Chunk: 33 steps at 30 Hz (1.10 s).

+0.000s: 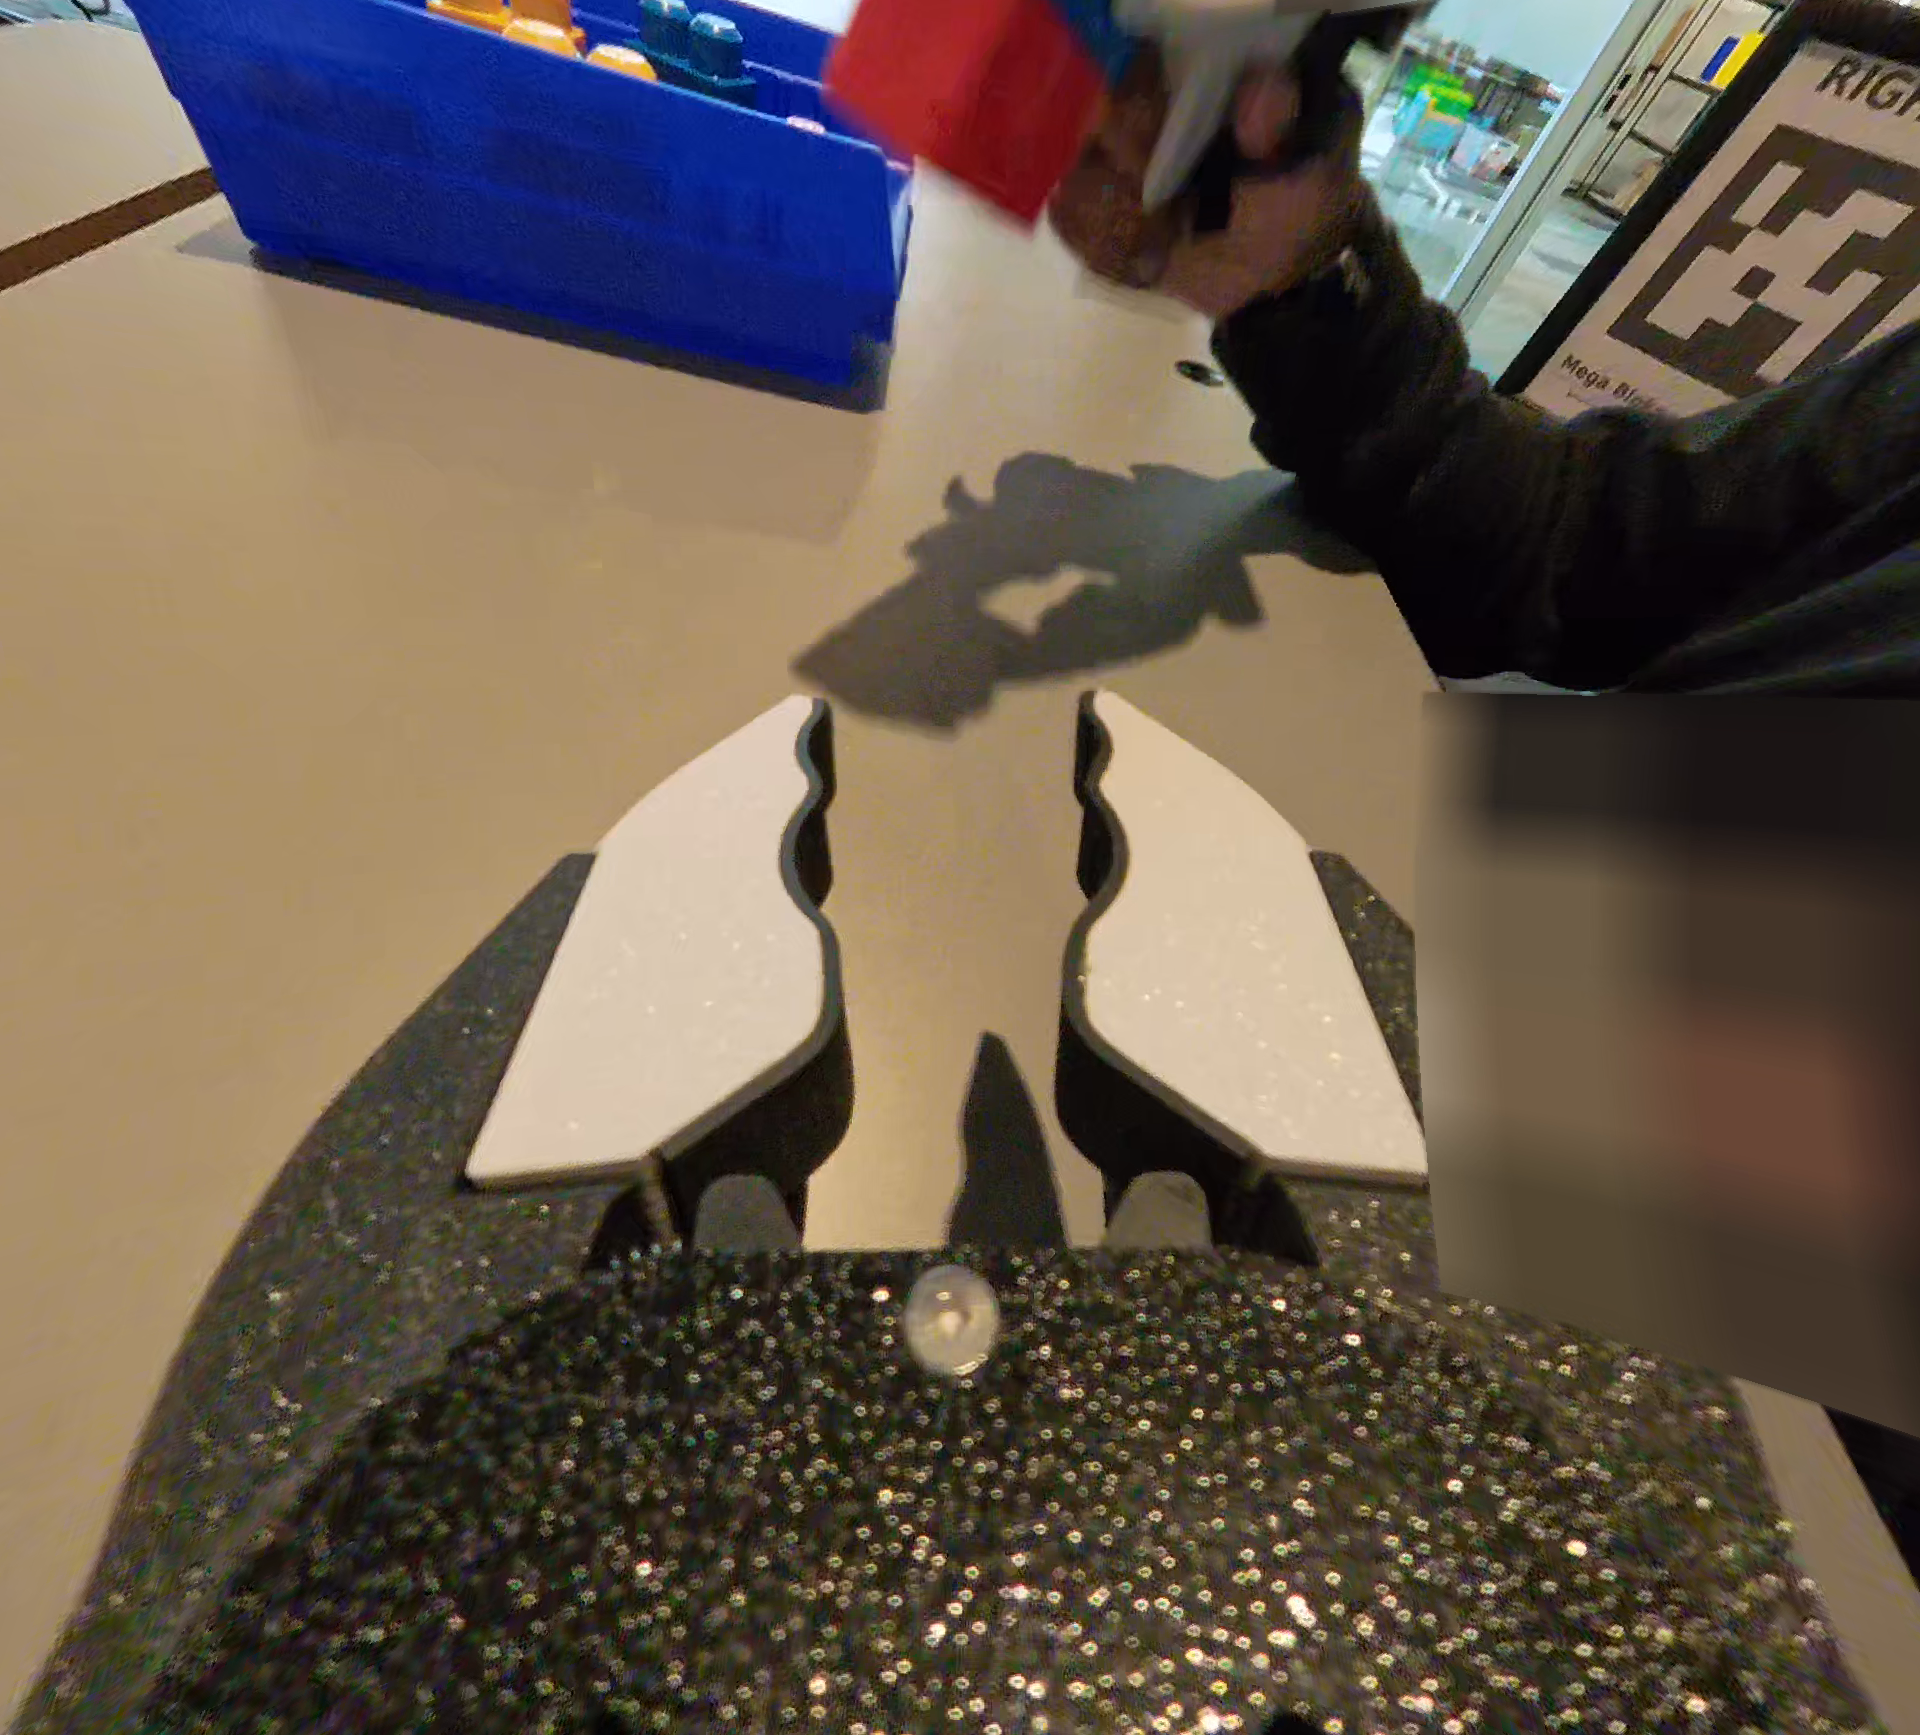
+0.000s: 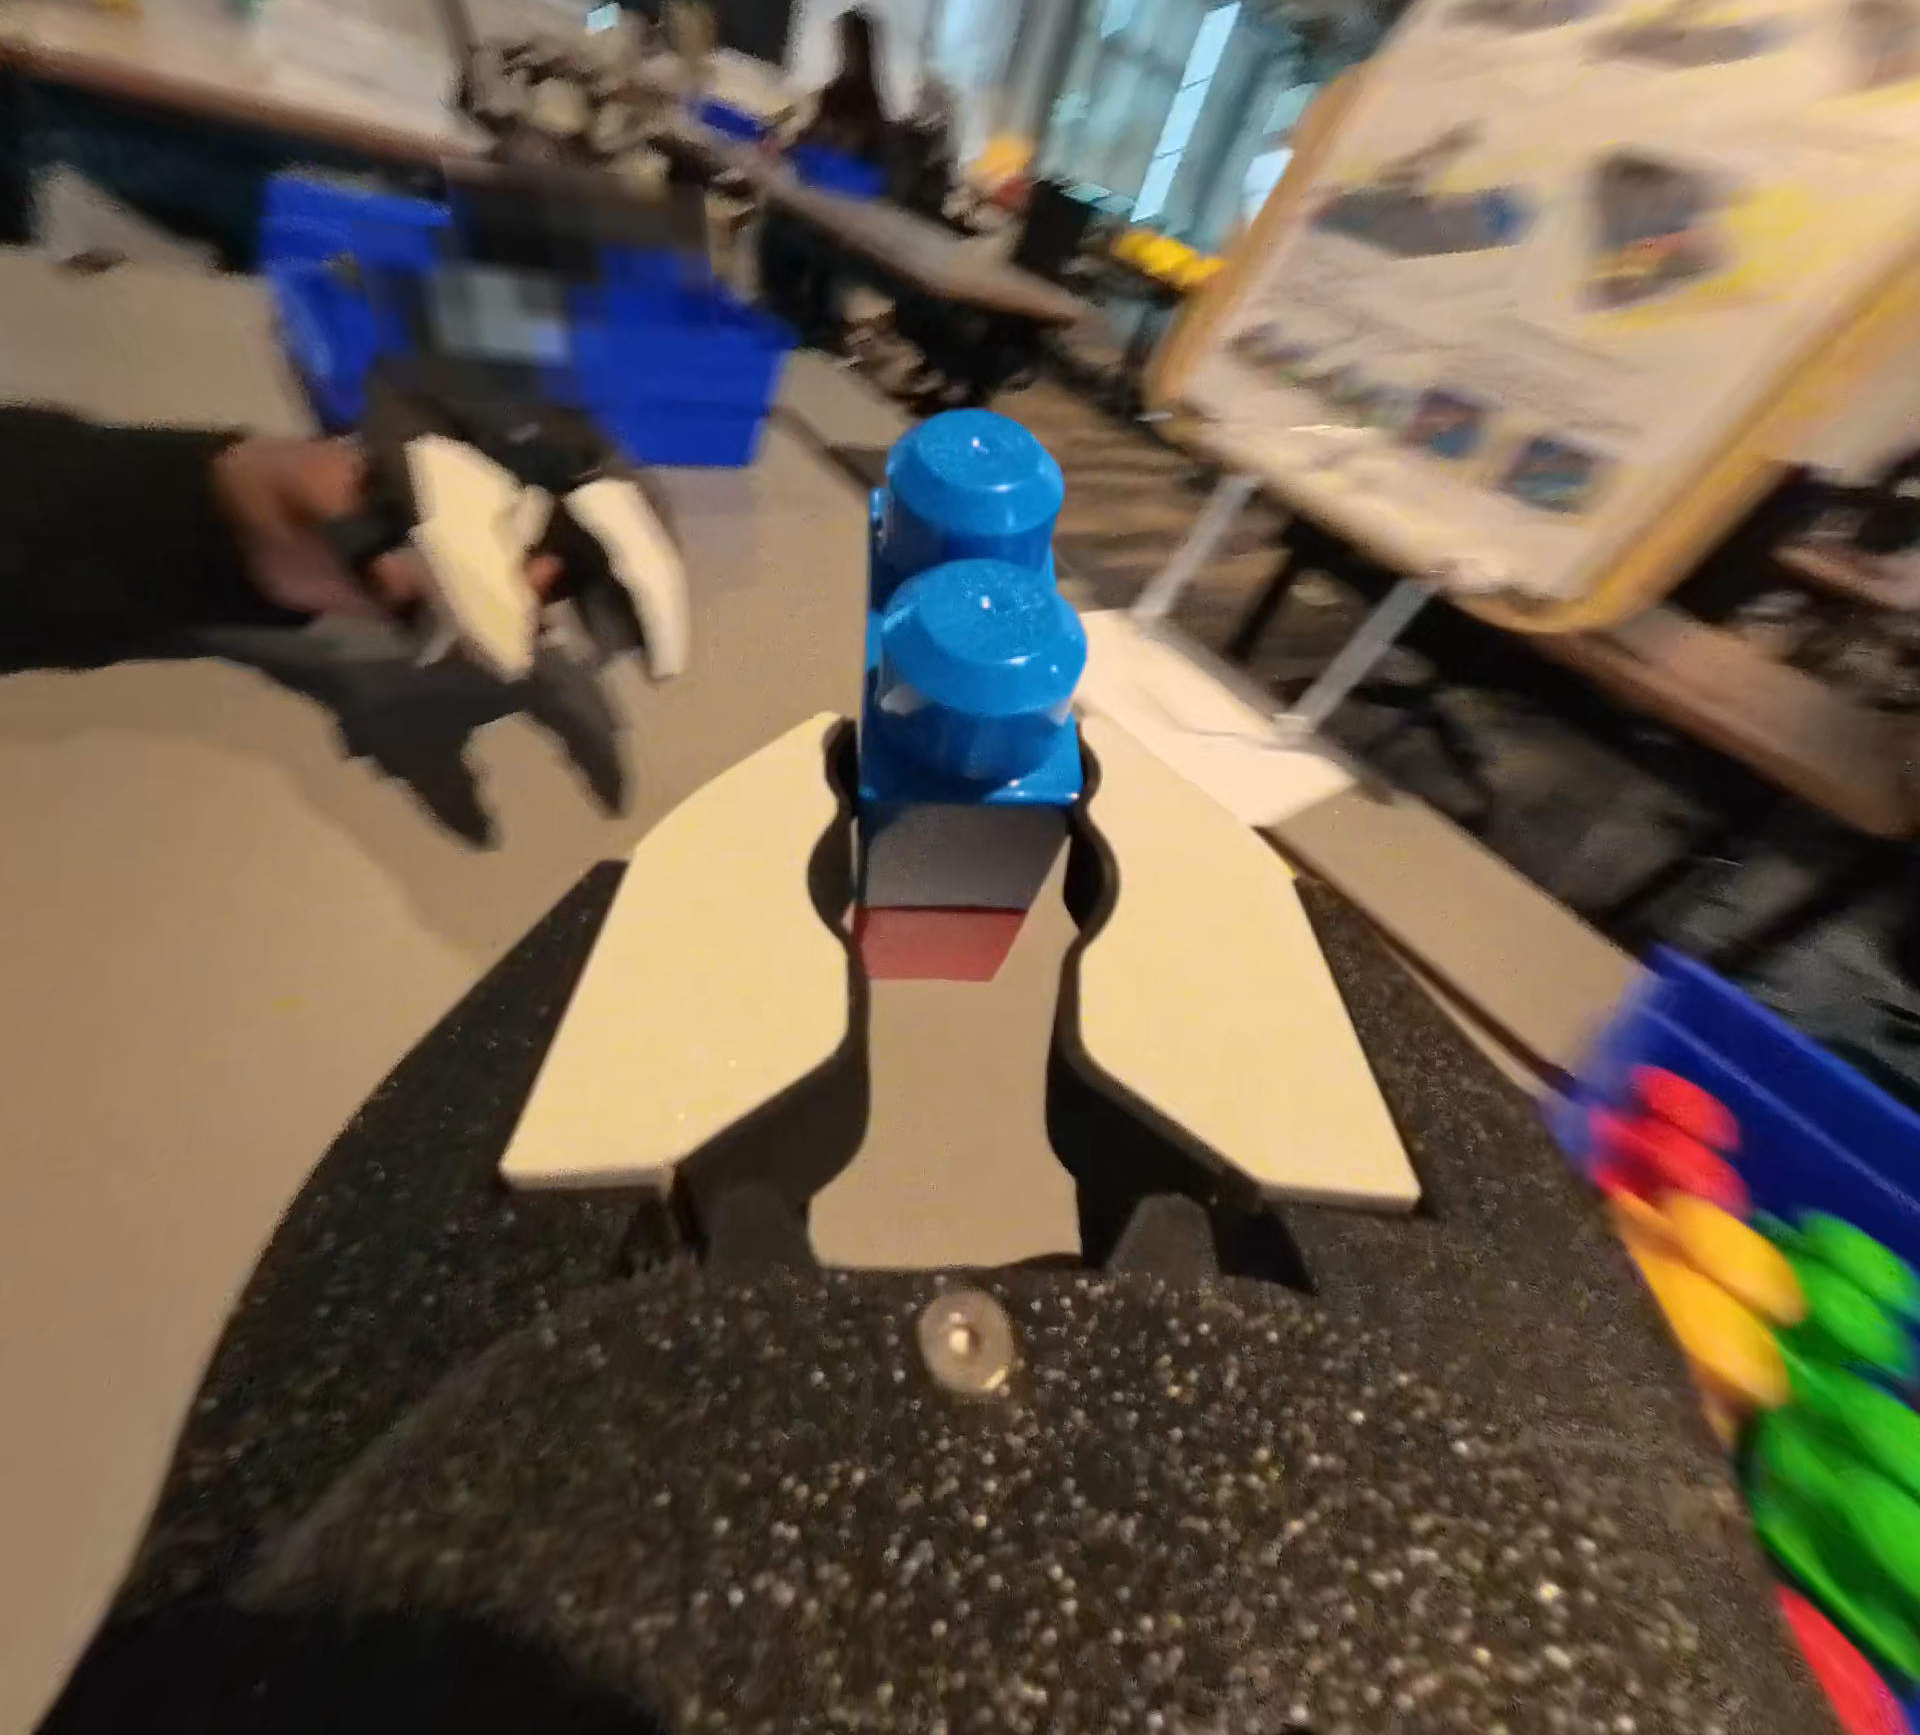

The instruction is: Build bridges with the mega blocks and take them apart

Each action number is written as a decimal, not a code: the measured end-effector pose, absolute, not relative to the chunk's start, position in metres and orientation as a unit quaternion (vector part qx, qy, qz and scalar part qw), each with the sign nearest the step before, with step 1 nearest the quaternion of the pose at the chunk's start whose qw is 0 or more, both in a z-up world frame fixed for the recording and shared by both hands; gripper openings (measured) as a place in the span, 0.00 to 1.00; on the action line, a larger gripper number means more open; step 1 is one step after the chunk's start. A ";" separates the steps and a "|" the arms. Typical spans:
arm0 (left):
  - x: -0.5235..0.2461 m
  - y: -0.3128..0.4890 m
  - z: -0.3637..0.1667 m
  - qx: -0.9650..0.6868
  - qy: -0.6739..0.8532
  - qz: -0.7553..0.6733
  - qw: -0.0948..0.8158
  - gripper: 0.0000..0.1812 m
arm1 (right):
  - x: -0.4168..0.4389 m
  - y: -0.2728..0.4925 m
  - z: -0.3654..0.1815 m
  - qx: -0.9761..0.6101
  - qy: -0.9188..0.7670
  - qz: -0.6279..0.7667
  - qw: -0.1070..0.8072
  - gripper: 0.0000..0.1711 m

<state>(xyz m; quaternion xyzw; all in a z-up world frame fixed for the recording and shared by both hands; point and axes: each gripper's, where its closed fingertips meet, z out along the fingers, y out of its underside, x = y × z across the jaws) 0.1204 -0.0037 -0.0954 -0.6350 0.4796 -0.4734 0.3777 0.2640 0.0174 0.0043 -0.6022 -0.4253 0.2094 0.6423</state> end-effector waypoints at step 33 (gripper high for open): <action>0.141 -0.023 -0.141 -0.662 0.545 -0.412 0.307 0.23 | 0.543 0.138 -0.106 -0.828 -0.132 0.065 0.541 0.22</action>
